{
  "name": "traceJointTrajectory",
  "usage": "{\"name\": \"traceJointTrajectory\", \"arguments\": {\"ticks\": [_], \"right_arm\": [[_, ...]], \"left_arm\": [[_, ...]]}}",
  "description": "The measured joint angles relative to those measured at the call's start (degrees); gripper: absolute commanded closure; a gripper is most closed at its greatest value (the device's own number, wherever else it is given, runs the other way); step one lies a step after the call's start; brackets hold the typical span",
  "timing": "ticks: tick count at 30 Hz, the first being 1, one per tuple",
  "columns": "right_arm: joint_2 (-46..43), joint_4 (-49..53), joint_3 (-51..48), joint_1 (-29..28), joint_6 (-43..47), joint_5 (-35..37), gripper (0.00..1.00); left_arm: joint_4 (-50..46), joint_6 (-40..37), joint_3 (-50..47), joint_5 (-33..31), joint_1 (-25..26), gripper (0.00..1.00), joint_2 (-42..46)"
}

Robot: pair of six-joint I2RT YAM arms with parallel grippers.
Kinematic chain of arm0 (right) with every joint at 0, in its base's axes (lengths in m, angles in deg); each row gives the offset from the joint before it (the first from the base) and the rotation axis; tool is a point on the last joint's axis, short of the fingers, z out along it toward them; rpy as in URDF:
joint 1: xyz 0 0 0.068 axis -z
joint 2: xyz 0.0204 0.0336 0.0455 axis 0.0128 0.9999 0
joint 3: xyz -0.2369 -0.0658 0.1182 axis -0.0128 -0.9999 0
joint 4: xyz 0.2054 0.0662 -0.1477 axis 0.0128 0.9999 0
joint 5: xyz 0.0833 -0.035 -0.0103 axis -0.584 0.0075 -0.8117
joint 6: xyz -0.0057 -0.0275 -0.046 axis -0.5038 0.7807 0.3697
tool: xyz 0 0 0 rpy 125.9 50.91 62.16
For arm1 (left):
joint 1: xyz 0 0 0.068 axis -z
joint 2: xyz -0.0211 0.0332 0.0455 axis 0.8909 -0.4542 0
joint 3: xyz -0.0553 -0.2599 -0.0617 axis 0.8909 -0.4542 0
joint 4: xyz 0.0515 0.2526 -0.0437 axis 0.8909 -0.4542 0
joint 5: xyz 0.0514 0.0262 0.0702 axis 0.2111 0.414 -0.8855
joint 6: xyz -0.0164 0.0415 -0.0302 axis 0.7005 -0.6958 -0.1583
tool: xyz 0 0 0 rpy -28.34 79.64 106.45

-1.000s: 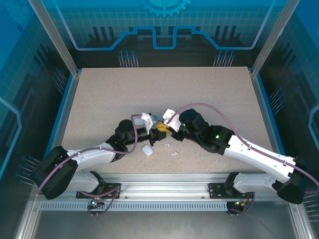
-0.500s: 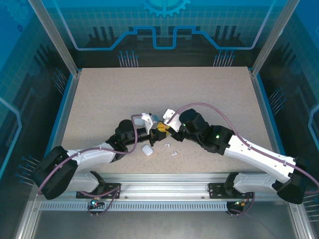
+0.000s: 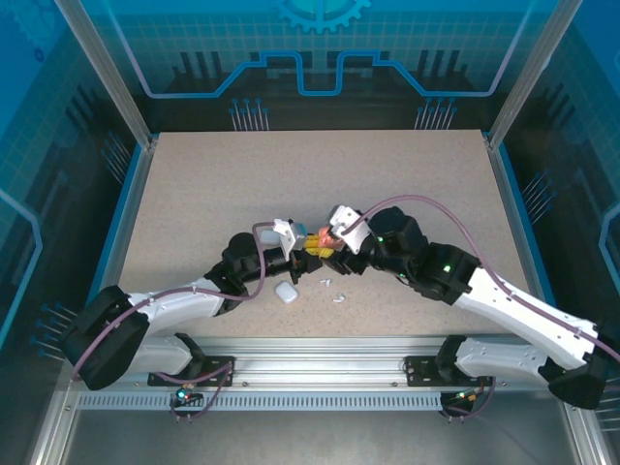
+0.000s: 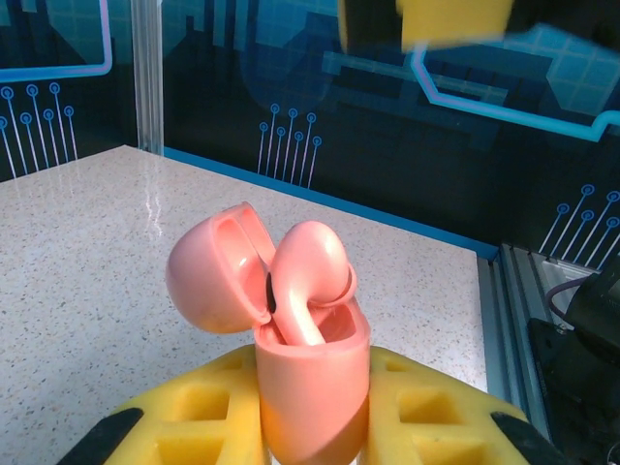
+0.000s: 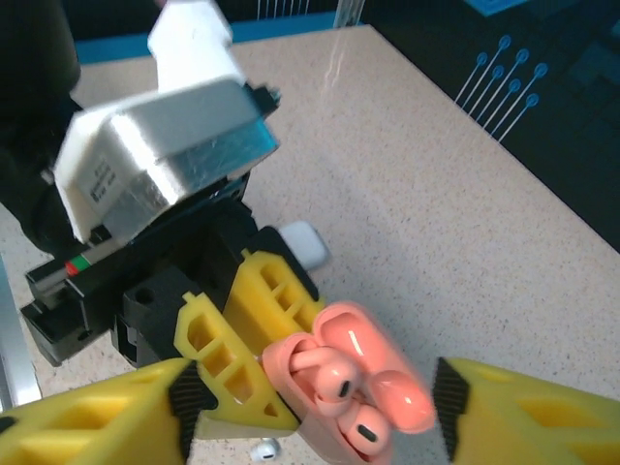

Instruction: Insert wireless bluetooth earbuds into charging case

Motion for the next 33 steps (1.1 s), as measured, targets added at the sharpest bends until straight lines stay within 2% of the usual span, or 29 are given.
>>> {"name": "traceJointTrajectory", "arguments": {"ticks": [5,8,11,15,20,26,29,33], "right_arm": [[-5.1,0.0,1.0,5.3,-4.1,-3.3,0.06],[-7.3,0.2,1.0,10.3,-7.1,-7.3,0.01],[-8.3,0.1,0.7,15.2,-10.0,-12.3,0.02],[-8.4,0.0,-1.4,18.9,-13.9,-19.3,0.02],[-5.4,0.8,-0.8,20.5,-19.4,-26.1,0.0],[-1.0,3.4,4.8,21.9,-26.1,-33.2,0.01],[0.5,5.6,8.2,21.0,-27.3,-34.0,0.03],[2.9,9.1,12.3,16.6,-26.7,-32.4,0.08]], "left_arm": [[0.8,0.0,0.0,0.0,0.0,1.0,0.1],[1.3,0.0,0.0,0.0,0.0,1.0,0.5],[1.6,0.0,0.0,0.0,0.0,1.0,1.6],[1.8,0.0,0.0,0.0,0.0,1.0,2.7],[3.4,0.0,0.0,0.3,0.0,1.0,3.0],[4.7,-1.2,0.0,0.5,0.0,1.0,2.9],[4.8,-1.9,0.5,1.0,0.0,1.0,2.5],[5.9,-2.1,1.7,1.0,0.0,1.0,1.2]]}}
